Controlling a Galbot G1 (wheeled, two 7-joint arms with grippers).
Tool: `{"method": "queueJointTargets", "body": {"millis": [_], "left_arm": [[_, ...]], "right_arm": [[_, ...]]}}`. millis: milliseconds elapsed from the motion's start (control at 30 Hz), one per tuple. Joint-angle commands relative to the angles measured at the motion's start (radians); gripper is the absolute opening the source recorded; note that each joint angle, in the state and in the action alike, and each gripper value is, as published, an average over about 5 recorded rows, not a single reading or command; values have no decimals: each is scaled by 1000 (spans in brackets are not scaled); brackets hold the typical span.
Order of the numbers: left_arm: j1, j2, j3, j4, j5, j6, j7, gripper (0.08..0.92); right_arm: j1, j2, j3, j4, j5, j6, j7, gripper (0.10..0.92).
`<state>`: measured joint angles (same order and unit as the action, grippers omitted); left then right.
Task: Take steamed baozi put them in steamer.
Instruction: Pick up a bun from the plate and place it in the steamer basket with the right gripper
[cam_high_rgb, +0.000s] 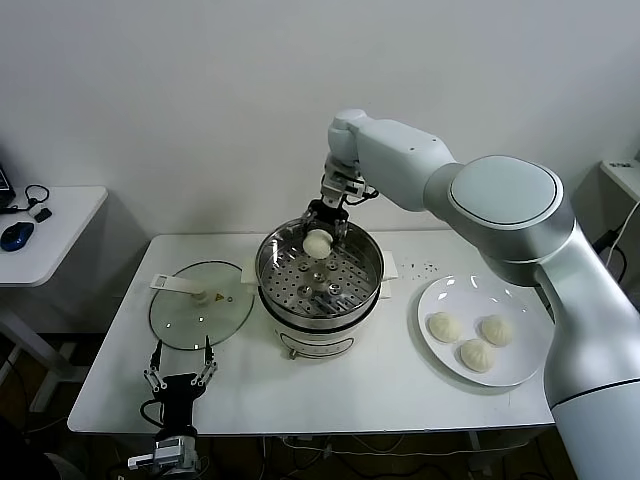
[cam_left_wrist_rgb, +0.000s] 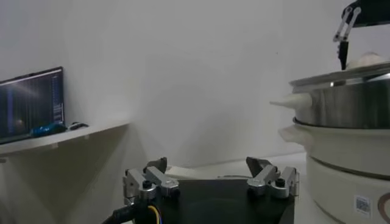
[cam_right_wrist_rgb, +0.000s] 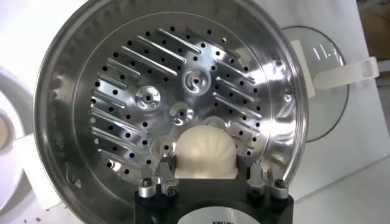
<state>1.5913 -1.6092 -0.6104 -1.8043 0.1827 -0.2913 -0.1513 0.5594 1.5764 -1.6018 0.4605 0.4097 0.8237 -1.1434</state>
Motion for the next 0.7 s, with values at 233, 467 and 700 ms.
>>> {"method": "queueJointTargets", "body": {"millis": [233,467,700], "left_arm": [[-1,-49,2,-1,1,-3,0,823],[0,-49,1,-2,1,-6,0,823],[0,-49,0,-3,0,-6,0,823]], "right_arm": [[-22,20,19,-53,-15,49,-9,653],[-34,36,47,-88,-41,49,-3,695],[-35,36,69,-103,-64,49,5,818]]}}
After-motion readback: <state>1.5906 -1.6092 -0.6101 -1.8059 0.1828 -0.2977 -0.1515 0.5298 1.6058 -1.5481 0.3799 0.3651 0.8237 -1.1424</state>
